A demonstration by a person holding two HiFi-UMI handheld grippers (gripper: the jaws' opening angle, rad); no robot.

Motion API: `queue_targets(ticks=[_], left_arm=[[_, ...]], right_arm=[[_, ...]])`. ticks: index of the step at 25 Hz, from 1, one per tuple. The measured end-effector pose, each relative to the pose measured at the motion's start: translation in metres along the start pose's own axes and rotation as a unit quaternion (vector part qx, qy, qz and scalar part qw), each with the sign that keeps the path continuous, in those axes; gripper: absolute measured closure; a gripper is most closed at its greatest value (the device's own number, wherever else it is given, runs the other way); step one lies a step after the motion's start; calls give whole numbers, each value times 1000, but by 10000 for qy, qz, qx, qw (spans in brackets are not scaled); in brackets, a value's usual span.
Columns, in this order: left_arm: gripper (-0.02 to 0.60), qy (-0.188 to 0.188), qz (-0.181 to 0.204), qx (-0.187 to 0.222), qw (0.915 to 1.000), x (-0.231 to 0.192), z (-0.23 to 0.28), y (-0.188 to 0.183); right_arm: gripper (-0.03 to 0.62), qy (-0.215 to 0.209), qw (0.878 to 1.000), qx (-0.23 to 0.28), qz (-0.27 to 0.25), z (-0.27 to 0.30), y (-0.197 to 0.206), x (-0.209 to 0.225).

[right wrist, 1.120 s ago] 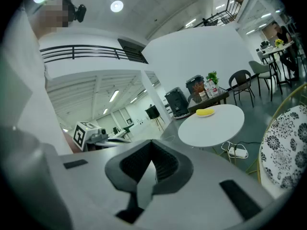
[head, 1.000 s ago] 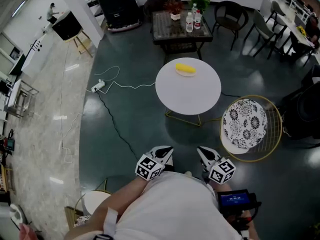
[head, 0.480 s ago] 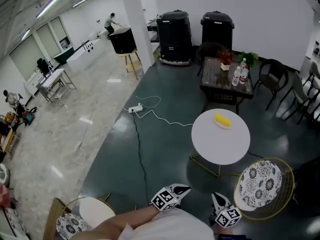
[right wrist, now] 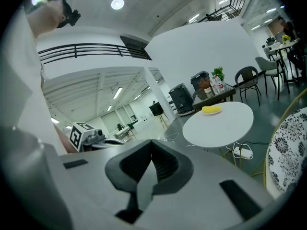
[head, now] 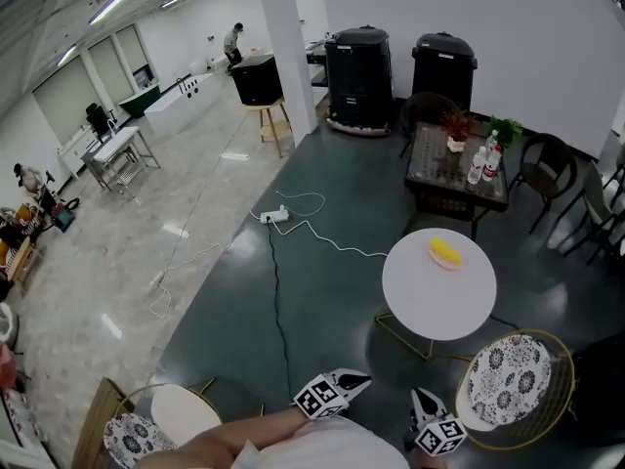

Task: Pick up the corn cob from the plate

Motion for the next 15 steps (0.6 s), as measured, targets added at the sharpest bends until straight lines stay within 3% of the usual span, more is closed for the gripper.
queue_targets(ticks=[15], left_arm=[[574,65,13,197,9998,-81,2,-54]], right_arm=[[586,238,9996,-70,-139,81,-30,24]])
Point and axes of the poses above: the fingertips, and each gripper's own axes: z forward along the fingers, x to its right, y out of its underside, the point moved 10 cm from there along -z, backward along the fingers, and after that the axes turned 13 degrees about -z, right-handed, at the moved point
